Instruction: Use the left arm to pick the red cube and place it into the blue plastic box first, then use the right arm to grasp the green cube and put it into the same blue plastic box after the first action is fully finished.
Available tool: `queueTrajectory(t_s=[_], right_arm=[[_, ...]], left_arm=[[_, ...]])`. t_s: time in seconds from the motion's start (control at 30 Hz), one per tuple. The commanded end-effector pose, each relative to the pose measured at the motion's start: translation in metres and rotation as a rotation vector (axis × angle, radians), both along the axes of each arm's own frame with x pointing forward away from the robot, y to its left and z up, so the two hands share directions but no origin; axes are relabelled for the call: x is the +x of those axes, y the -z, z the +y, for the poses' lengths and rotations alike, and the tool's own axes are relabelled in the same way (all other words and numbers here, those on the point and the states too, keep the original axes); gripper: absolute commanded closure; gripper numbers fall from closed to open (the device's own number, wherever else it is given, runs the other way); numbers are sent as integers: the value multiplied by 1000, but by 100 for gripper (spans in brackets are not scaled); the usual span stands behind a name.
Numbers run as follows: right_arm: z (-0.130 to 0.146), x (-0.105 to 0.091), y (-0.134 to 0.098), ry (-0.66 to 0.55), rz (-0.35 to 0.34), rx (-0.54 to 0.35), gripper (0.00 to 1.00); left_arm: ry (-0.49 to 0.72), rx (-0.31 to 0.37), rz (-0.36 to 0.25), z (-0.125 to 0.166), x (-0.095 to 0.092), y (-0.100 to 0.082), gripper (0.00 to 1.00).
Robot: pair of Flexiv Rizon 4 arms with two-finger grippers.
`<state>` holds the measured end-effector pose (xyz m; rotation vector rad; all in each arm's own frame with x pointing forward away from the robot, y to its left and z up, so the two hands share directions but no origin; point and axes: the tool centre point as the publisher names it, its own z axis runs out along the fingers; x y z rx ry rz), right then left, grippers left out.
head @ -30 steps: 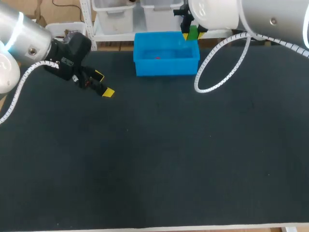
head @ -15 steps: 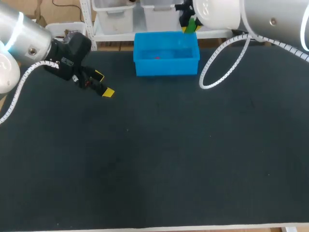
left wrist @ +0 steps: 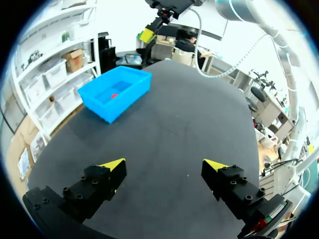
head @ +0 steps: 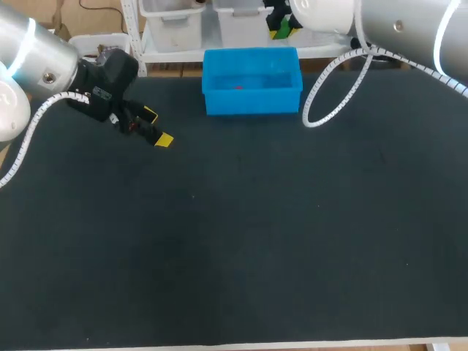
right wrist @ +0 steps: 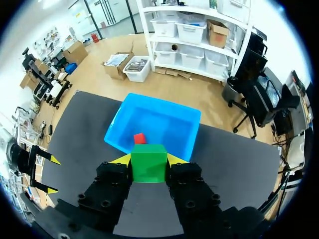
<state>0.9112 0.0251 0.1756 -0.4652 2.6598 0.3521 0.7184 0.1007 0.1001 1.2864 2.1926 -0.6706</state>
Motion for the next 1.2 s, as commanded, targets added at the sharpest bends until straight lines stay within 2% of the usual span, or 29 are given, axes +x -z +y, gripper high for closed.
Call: queueTrajectory(t_s=[0.03,0.53,1.2], right_arm=[[6,19,2,-26,21,8,100],[10,48,18,-95,37,31,100],[21,80,55,-174,90,-8,100]], left_arm=[[3,-6,-4,1,0,1,0],[3,-6,-4,1,0,1,0],[3,-6,-4,1,0,1,0]])
